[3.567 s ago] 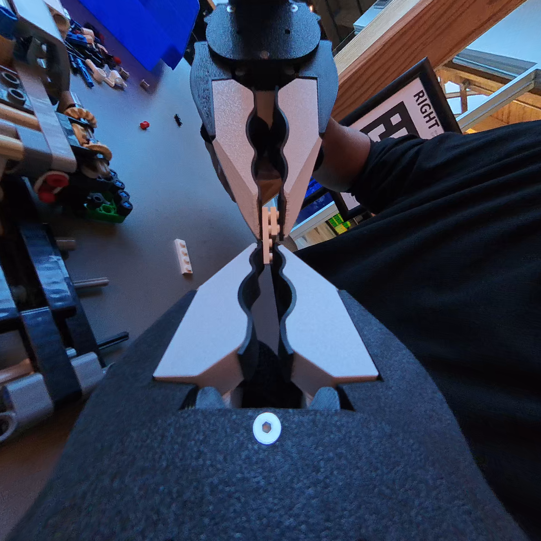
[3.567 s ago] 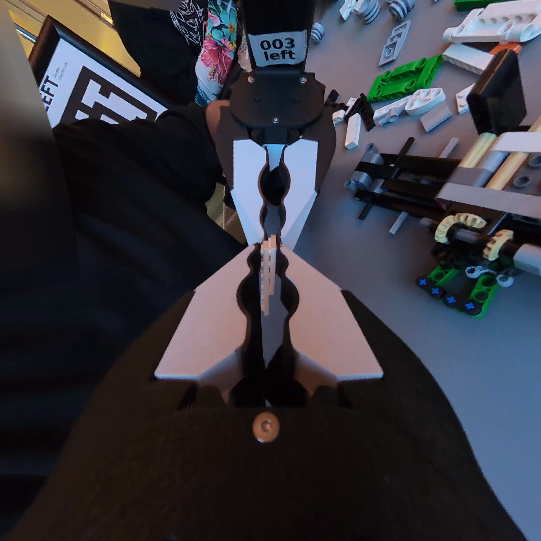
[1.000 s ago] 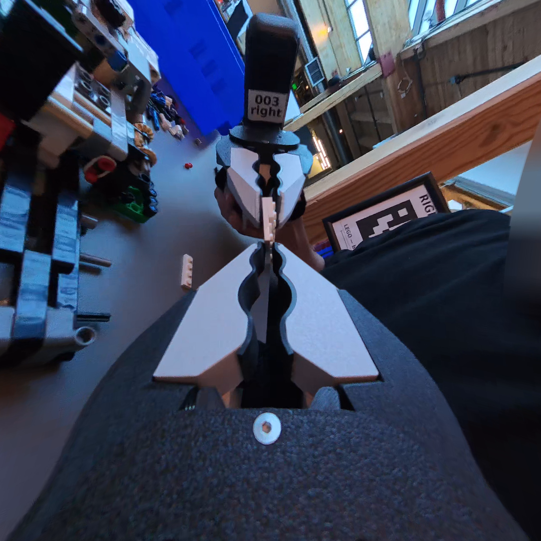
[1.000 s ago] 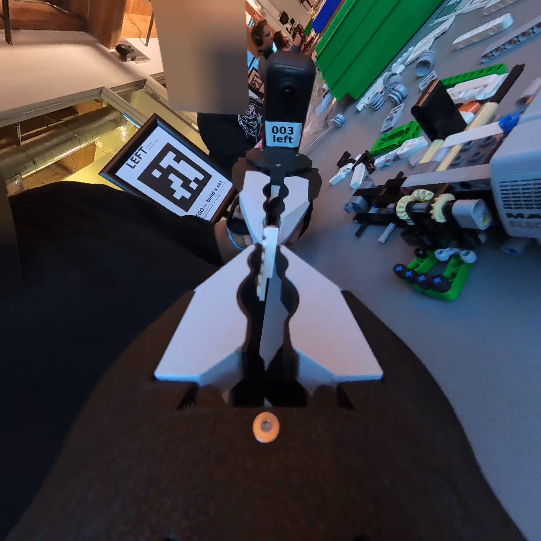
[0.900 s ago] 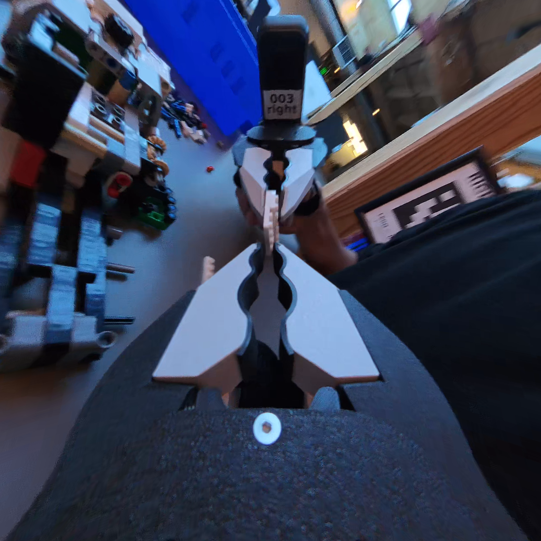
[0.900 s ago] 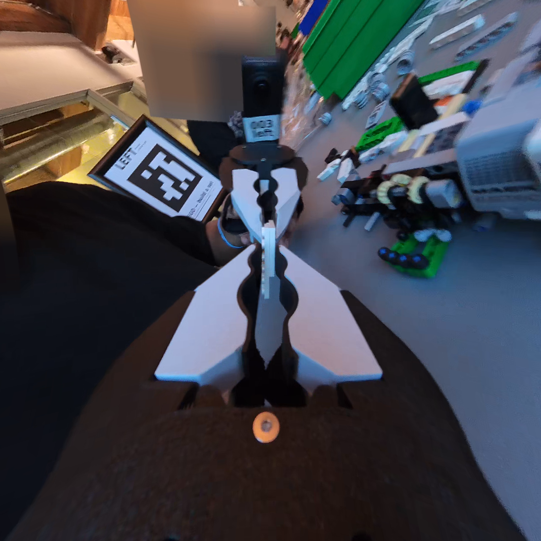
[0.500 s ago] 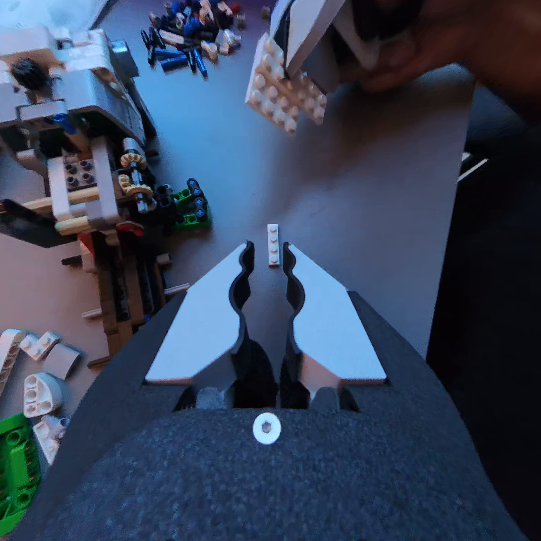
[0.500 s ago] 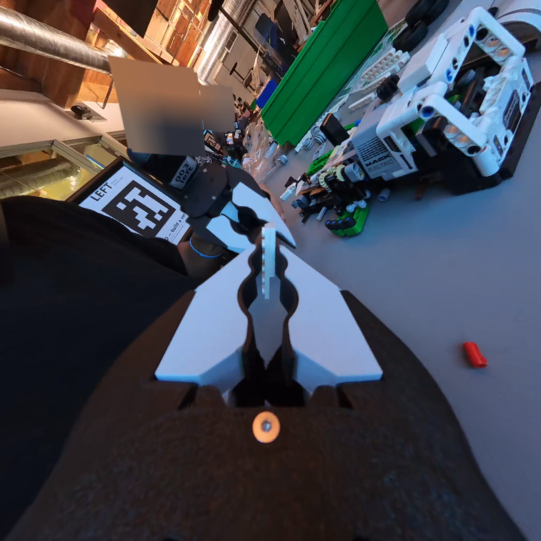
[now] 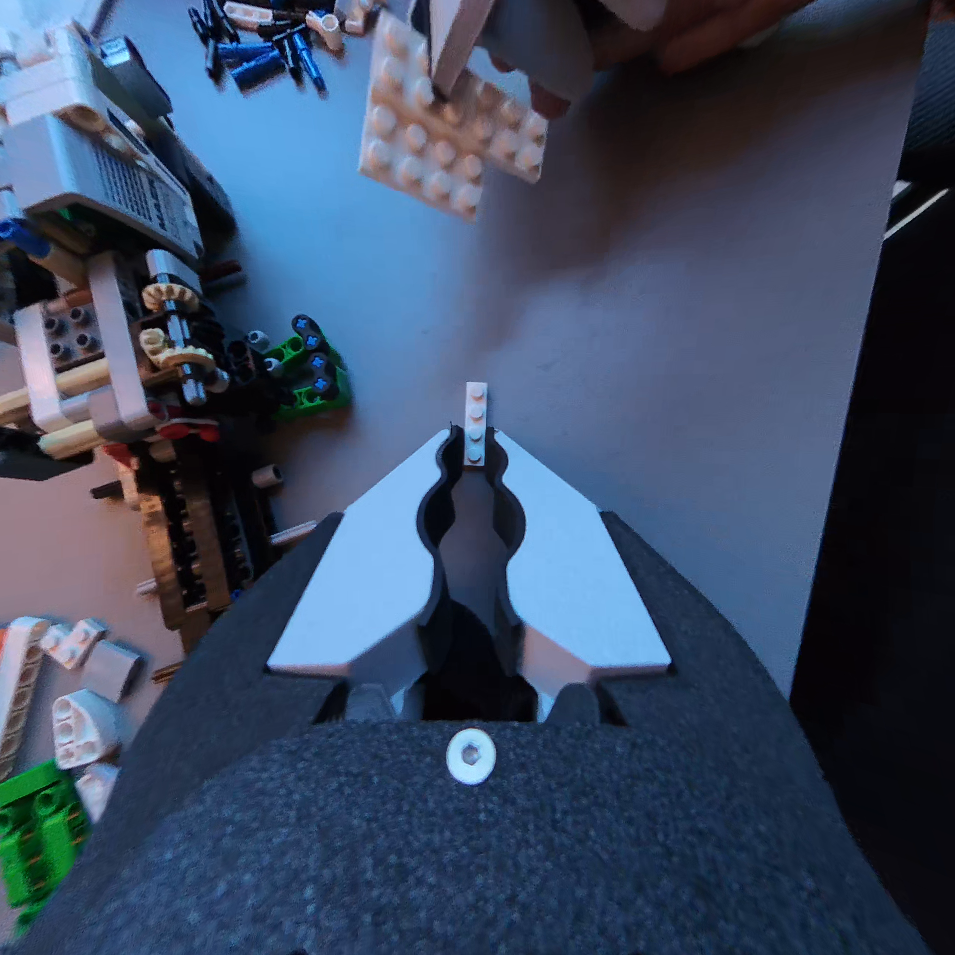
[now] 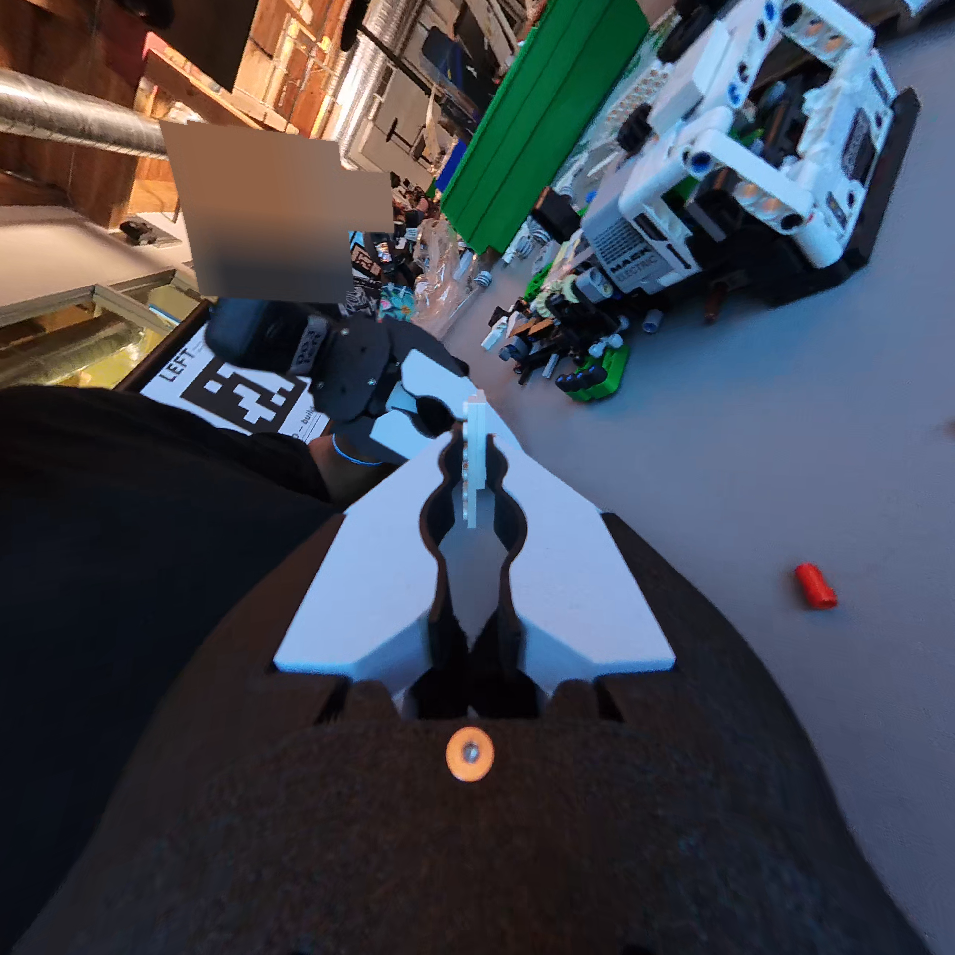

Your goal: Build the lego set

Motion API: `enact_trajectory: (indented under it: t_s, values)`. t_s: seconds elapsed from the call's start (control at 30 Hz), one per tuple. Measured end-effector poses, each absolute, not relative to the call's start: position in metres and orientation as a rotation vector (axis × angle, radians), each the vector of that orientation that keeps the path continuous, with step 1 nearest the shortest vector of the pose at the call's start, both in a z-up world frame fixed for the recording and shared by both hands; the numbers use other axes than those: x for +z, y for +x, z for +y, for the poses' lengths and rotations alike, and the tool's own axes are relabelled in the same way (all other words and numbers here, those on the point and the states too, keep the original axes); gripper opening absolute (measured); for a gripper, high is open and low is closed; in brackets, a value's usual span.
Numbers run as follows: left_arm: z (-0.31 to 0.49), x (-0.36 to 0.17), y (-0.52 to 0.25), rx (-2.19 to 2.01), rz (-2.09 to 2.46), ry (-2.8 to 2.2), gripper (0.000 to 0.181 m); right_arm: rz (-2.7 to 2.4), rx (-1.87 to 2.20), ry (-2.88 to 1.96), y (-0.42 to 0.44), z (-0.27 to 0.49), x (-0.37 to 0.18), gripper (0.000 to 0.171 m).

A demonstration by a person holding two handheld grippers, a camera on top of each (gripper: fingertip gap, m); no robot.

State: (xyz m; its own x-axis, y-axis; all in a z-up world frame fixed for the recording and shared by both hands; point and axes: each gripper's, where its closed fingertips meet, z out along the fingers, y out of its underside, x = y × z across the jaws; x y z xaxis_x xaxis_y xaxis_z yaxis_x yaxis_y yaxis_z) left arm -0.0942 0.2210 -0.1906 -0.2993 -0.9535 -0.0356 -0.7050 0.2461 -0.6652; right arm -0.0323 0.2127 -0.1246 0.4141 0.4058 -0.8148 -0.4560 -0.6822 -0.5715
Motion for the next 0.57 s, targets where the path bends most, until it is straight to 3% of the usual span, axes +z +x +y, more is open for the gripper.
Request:
enact_trajectory:
  t_s: [0.3,0.57]
  values:
    - [0.232,-0.100,-0.091,-0.691,2.017,-1.171,0.006,0.339,1.709,-1.701,-0.062,0.231,-0.107,0.007]
    - [0.235,-0.107,-0.103,-0.587,2.242,-1.253,0.006,0.457,1.791,-1.655,-0.076,0.234,-0.110,0.007]
